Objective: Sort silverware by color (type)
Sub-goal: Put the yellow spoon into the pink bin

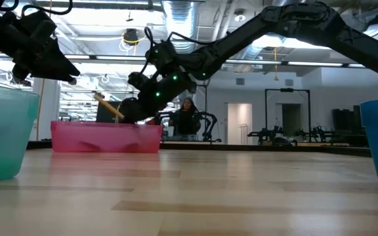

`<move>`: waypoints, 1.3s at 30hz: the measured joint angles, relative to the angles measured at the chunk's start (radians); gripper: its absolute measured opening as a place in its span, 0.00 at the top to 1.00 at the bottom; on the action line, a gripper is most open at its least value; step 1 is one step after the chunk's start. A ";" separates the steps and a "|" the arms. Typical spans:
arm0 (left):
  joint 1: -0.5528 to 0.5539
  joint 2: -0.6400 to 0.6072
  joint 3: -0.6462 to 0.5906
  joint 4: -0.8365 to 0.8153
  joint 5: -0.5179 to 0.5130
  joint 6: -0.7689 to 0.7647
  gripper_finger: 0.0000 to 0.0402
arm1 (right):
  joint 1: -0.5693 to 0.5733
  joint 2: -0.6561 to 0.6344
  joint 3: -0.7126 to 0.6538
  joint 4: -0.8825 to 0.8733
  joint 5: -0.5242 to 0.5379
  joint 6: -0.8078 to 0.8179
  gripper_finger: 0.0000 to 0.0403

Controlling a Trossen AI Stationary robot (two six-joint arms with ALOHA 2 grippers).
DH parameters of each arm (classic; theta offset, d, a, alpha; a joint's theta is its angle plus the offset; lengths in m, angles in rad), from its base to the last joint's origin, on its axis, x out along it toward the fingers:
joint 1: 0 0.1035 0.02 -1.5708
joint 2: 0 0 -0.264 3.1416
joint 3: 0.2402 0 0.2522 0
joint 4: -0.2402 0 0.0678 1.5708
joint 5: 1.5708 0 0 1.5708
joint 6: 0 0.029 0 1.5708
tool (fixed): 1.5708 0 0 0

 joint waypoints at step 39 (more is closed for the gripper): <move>0.000 0.000 0.000 -0.007 -0.013 -0.022 0.53 | 0.030 0.063 0.084 -0.154 0.132 -0.086 0.89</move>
